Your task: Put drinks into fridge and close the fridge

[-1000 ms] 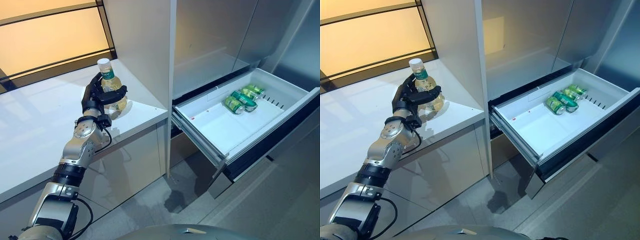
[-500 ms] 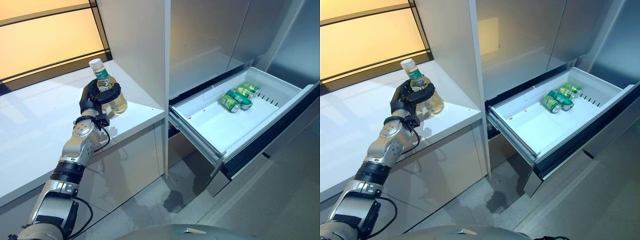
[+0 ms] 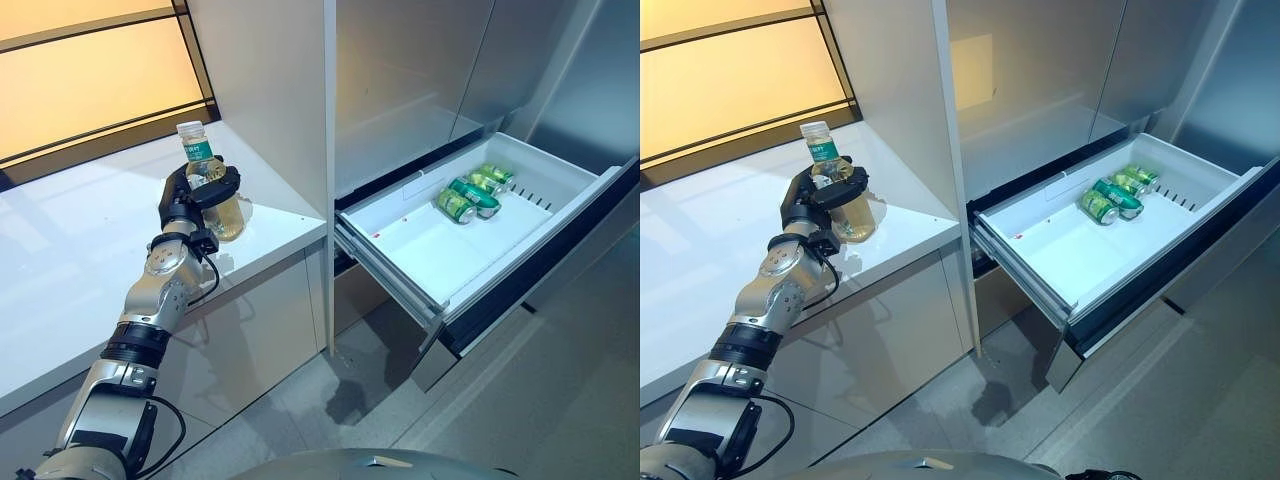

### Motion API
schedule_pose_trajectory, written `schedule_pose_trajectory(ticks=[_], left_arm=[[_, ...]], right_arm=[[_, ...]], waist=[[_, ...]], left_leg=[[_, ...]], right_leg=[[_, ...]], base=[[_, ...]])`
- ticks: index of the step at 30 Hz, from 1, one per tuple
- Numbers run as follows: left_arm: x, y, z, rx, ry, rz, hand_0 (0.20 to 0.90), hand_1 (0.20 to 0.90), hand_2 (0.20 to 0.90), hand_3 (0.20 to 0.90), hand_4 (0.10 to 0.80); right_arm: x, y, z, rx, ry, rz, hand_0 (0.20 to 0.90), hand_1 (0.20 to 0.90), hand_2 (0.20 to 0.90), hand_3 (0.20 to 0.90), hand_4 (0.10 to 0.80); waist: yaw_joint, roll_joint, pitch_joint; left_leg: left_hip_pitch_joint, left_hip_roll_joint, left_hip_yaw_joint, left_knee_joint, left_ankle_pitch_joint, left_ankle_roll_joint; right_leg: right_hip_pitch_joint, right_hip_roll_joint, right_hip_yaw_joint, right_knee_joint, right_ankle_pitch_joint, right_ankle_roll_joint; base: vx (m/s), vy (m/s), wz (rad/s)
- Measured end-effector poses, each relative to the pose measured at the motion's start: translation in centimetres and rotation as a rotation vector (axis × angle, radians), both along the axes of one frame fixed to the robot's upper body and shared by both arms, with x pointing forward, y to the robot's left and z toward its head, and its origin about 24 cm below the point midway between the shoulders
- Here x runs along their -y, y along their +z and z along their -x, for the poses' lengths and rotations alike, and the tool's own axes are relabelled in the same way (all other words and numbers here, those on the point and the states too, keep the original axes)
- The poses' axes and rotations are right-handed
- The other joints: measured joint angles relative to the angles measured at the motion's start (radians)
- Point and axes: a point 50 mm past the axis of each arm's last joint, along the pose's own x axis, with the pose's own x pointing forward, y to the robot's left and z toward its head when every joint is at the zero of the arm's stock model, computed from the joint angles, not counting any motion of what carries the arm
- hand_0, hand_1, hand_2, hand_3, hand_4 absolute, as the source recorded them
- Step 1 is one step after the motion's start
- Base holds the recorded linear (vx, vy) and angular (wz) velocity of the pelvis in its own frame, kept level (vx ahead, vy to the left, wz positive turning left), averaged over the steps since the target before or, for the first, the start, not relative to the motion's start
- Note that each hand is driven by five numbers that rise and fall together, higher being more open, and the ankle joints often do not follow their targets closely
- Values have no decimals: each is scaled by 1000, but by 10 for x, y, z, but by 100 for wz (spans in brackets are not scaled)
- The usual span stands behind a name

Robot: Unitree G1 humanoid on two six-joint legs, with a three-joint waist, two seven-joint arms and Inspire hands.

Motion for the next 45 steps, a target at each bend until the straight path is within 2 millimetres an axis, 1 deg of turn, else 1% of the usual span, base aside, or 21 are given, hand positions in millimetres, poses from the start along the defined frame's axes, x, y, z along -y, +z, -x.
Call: schedule_pose_trajectory(ticks=[4, 6, 10, 12, 13, 15, 17, 21, 22, 23, 26, 27, 28, 29, 30, 31, 35, 38, 41, 43, 45], left_arm=[[1, 0, 0, 2, -10, -1, 300, 300, 300, 200, 100], [2, 1, 0, 6, -20, -1, 300, 300, 300, 200, 100], [3, 3, 0, 15, -36, -2, 300, 300, 300, 200, 100], [5, 5, 0, 23, -43, -2, 300, 300, 300, 200, 100], [7, 8, 0, 38, -53, -3, 300, 300, 300, 200, 100], [13, 17, 1, 72, -78, -6, 300, 300, 300, 200, 100], [26, 28, 3, 124, -130, -13, 300, 300, 300, 200, 100], [36, 43, 7, 191, -178, -14, 300, 300, 300, 200, 100], [40, 46, 8, 202, -196, -16, 300, 300, 300, 200, 100], [44, 46, 9, 205, -217, -21, 300, 300, 300, 200, 100], [53, 44, 10, 200, -262, -34, 300, 300, 300, 200, 100], [56, 42, 10, 193, -276, -42, 300, 300, 300, 200, 100], [59, 41, 10, 187, -291, -47, 300, 300, 300, 200, 100], [59, 41, 10, 186, -295, -48, 300, 300, 300, 200, 100], [62, 39, 11, 179, -313, -58, 300, 300, 300, 200, 100], [64, 38, 11, 175, -324, -61, 300, 300, 300, 200, 100], [72, 33, 12, 163, -361, -80, 300, 300, 300, 200, 100], [74, 33, 12, 163, -376, -101, 300, 300, 300, 200, 100], [72, 33, 12, 164, -373, -118, 300, 300, 300, 200, 100], [70, 34, 12, 165, -375, -128, 300, 300, 300, 200, 100], [70, 35, 12, 168, -385, -134, 300, 300, 300, 200, 100]], right_arm=[[-2, 2, -10, 13, 163, -8, 900, 900, 900, 900, 800], [-6, 4, -17, 19, 297, -17, 900, 900, 900, 900, 800], [-9, 6, -27, 18, 473, -3, 900, 900, 900, 900, 800], [-14, 8, -33, 19, 576, -5, 900, 900, 900, 900, 800], [-17, 10, -39, 28, 644, -7, 900, 900, 900, 900, 800], [-23, 13, -48, 52, 709, -16, 900, 900, 900, 900, 800], [-28, 21, -65, 96, 810, -14, 900, 900, 900, 900, 800], [-41, 34, -94, 156, 956, -1, 900, 900, 900, 900, 800], [-45, 36, -97, 156, 1013, -5, 900, 900, 900, 900, 800], [-43, 37, -98, 154, 1045, 2, 900, 900, 900, 900, 800], [-53, 43, -103, 175, 1147, -24, 900, 900, 900, 900, 800], [-58, 50, -111, 206, 1198, -32, 900, 900, 900, 900, 800], [-69, 61, -124, 261, 1241, -54, 900, 900, 900, 900, 800], [-73, 65, -128, 277, 1256, -62, 900, 900, 900, 900, 800], [-89, 82, -144, 343, 1316, -89, 900, 900, 900, 900, 800], [-98, 91, -154, 372, 1357, -102, 900, 900, 900, 900, 800], [-124, 141, -201, 457, 1545, -77, 900, 900, 900, 900, 800], [-134, 188, -230, 511, 1674, -1, 900, 900, 900, 900, 800], [-139, 234, -251, 543, 1764, 61, 900, 900, 900, 900, 800], [-139, 255, -257, 552, 1786, 53, 900, 900, 900, 900, 800], [-139, 268, -257, 554, 1793, -1, 900, 900, 900, 900, 800]], waist=[[6, 0, 0], [16, -1, 0], [36, -2, 2], [50, -4, 3], [52, -8, 8], [65, -16, 17], [73, -22, 21], [83, -22, 22], [85, -22, 22], [89, -22, 23], [96, -21, 23], [95, -22, 24], [95, -21, 26], [94, -20, 27], [93, -19, 30], [92, -18, 33], [97, -21, 50], [99, -26, 61], [99, -33, 67], [100, -35, 70], [105, -38, 72]], left_leg=[[-1, 0, -2, 0, 0, 0], [-3, 0, -4, 0, 0, 0], [-6, -1, -13, 0, 0, 0], [-8, -1, -19, 0, 0, 0], [-9, -2, -29, 0, 1, 0], [-10, -3, -36, 0, 2, 1], [-19, -6, -47, 0, 6, 3], [-21, -7, -48, 1, 7, 4], [-21, -7, -50, 1, 7, 3], [-21, -7, -50, 1, 7, 3], [-22, -8, -52, 1, 8, 3], [-22, -7, -53, 1, 9, 3], [-22, -6, -53, 1, 9, 2], [-22, -6, -53, 1, 10, 1], [-23, -5, -55, 1, 10, 0], [-23, -5, -56, 1, 11, -1], [-24, -7, -59, 1, 12, 0], [-26, -9, -64, 1, 12, 0], [-27, -10, -71, 1, 12, 0], [-27, -12, -73, 1, 12, 0], [-27, -14, -77, 1, 12, 0]], right_leg=[[0, 0, -2, 0, 0, 0], [1, 0, -4, 0, 0, 0], [1, -1, -11, 0, 0, 0], [1, -1, -15, 0, 0, 0], [2, -1, -22, 0, 0, 0], [3, -2, -28, 0, 0, 0], [-1, -3, -38, 0, 0, 0], [-1, -4, -40, 0, 0, 0], [-1, -4, -41, 0, 0, 0], [0, -4, -42, 0, 0, 0], [-1, -4, -44, 0, 0, 0], [-1, -4, -45, 0, 0, 0], [-1, -3, -46, 0, 0, 0], [-1, -3, -46, 0, 0, 0], [-1, -1, -48, 0, 0, 0], [-1, -1, -49, 0, 0, 0], [0, -2, -52, 0, 0, 0], [0, -4, -55, 0, 0, 1], [0, -5, -56, 0, 0, 1], [1, -7, -56, 0, -1, 1], [2, -8, -56, 0, -2, 3]], base=[[-8, -1, 0], [-15, 0, 2], [-30, 7, 5], [-39, 7, 6], [-45, 7, 12], [-51, 12, 12], [-46, 14, 14], [-52, 15, 3], [-36, 17, 2], [-37, 17, 2], [-44, 12, 1], [-54, 13, 2], [-54, 13, 1], [-58, 17, 2], [-42, 15, 2], [-51, 21, 3], [-42, 16, 3], [-29, 15, 4], [-19, 9, 5], [0, 0, 0], [-12, 0, 2]])
